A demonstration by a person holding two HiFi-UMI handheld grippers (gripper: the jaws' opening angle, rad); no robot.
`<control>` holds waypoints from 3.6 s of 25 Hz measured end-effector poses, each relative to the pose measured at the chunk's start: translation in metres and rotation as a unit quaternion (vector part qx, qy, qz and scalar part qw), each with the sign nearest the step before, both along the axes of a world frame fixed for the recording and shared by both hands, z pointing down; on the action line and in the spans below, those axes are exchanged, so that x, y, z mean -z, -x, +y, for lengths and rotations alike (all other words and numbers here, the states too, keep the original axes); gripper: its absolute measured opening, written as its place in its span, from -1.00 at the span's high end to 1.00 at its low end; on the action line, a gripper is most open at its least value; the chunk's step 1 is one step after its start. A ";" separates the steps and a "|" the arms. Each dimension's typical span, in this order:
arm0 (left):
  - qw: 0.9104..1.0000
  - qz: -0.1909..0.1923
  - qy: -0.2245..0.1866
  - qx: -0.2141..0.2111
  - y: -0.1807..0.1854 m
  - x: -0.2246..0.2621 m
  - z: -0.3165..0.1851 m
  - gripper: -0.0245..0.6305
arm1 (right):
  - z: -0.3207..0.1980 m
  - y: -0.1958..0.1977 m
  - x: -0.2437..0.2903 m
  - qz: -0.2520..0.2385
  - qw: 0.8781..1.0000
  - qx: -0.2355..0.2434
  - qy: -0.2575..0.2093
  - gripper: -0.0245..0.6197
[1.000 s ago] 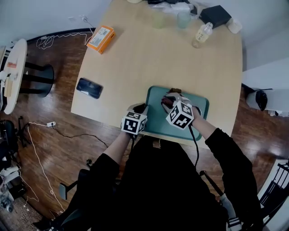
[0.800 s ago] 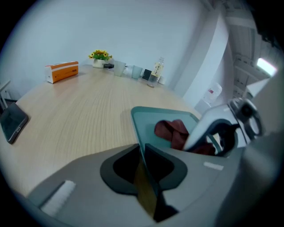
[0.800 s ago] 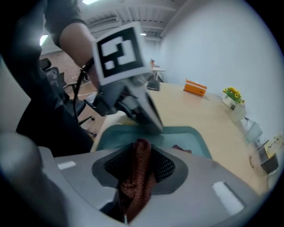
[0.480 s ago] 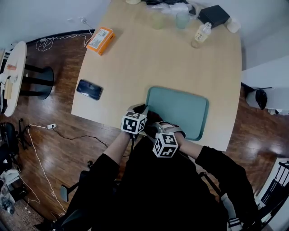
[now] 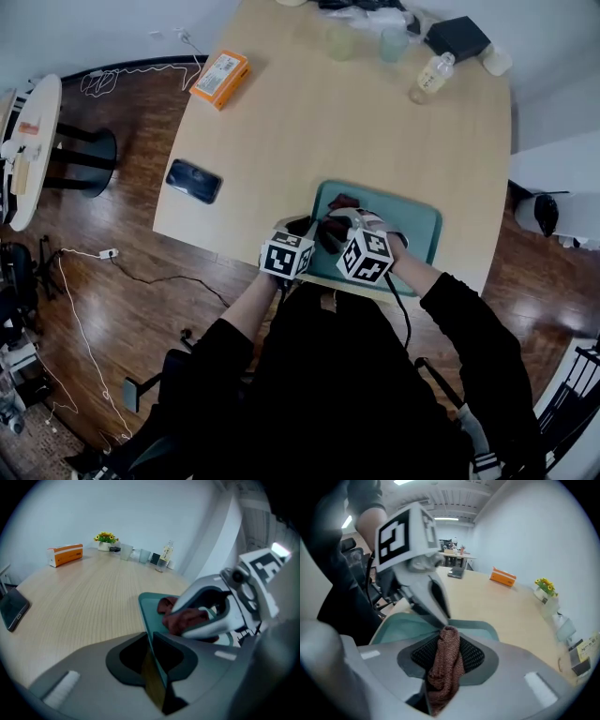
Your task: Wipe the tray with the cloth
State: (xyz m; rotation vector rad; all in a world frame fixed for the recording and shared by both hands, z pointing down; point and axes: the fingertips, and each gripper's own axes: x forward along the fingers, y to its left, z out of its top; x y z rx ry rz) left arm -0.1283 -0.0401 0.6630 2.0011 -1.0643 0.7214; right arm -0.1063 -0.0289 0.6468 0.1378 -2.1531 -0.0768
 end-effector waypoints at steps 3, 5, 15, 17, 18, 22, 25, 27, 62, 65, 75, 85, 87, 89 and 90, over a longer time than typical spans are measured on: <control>1.000 0.001 0.000 0.000 0.001 0.000 0.001 0.85 | -0.053 -0.005 0.003 0.010 0.999 -0.039 -0.025 0.56; 1.000 0.002 0.002 0.000 0.001 0.000 0.001 0.85 | -0.075 0.001 0.010 0.001 0.998 -0.062 -0.026 0.57; 1.000 0.003 0.003 0.000 0.004 -0.002 0.002 0.85 | -0.018 0.009 -0.002 0.001 0.993 -0.115 -0.027 0.57; 1.000 0.003 0.002 -0.001 0.005 -0.001 0.002 0.85 | 0.016 0.009 0.000 -0.011 0.991 -0.131 -0.004 0.57; 1.000 0.003 0.003 -0.001 0.005 -0.001 0.001 0.85 | 0.035 0.013 0.001 -0.018 0.992 -0.126 0.012 0.57; 1.000 0.002 0.003 0.001 0.008 -0.003 0.001 0.85 | 0.100 0.038 0.002 -0.043 0.995 -0.071 0.053 0.57; 1.000 0.002 0.002 0.002 0.008 -0.003 0.003 0.85 | 0.107 0.034 0.000 -0.045 0.994 -0.080 0.054 0.57; 1.000 -0.001 -0.001 0.001 0.008 -0.003 0.002 0.85 | 0.101 0.018 0.001 -0.043 0.992 -0.106 0.056 0.57; 1.000 0.001 0.004 -0.004 0.007 -0.001 0.004 0.84 | -0.066 -0.244 0.045 -0.085 0.858 -0.506 -0.004 0.57; 1.000 0.007 -0.013 0.025 0.017 0.023 -0.005 0.84 | -0.061 -0.245 0.093 -0.136 0.847 -0.513 -0.028 0.57; 0.936 0.075 -0.345 -0.012 -0.036 0.308 -0.033 0.84 | -0.019 -0.252 0.285 -0.304 0.806 -0.491 -0.133 0.57; 0.894 0.109 -0.434 -0.021 -0.053 0.367 -0.016 0.84 | -0.006 -0.256 0.345 -0.334 0.797 -0.453 -0.218 0.57; 0.899 0.111 -0.423 -0.001 -0.043 0.363 -0.019 0.84 | -0.007 -0.277 0.337 -0.329 0.789 -0.469 -0.224 0.57; 0.901 0.101 -0.421 0.013 -0.033 0.360 -0.020 0.84 | -0.005 -0.310 0.331 -0.314 0.775 -0.497 -0.231 0.57; 0.902 0.096 -0.420 0.018 -0.029 0.359 -0.020 0.84 | -0.004 -0.327 0.328 -0.306 0.766 -0.513 -0.235 0.57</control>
